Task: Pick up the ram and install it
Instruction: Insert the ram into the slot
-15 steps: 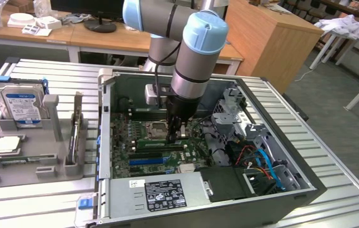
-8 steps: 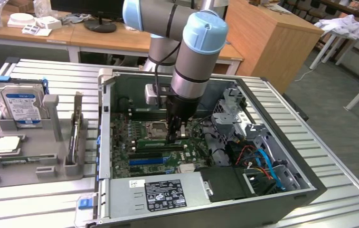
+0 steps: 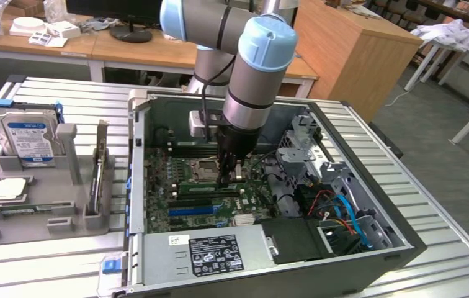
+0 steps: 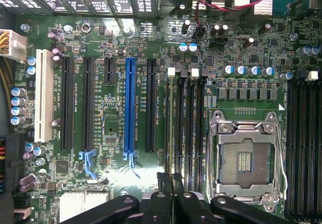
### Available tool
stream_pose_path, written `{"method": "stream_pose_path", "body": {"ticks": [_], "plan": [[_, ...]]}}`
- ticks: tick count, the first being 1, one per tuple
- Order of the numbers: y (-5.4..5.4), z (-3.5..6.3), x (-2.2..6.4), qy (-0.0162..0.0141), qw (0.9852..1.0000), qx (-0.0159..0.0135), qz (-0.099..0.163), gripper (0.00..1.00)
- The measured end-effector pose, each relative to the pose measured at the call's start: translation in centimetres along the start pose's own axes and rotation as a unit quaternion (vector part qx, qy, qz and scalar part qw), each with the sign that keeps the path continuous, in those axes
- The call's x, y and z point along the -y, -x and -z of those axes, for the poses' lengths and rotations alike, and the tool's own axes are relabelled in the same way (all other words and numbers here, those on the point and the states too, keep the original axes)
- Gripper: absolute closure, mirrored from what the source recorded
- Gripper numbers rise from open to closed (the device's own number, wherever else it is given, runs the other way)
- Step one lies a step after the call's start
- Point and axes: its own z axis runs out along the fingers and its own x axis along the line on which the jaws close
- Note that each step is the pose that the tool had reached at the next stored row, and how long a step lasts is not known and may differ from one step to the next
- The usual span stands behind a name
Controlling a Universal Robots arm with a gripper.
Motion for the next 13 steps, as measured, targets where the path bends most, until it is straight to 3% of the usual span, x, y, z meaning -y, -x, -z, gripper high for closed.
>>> {"method": "stream_pose_path", "body": {"ticks": [13], "plan": [[0.0,-0.08,0.07,-0.0001,1.0,0.0,0.0,0.88]]}}
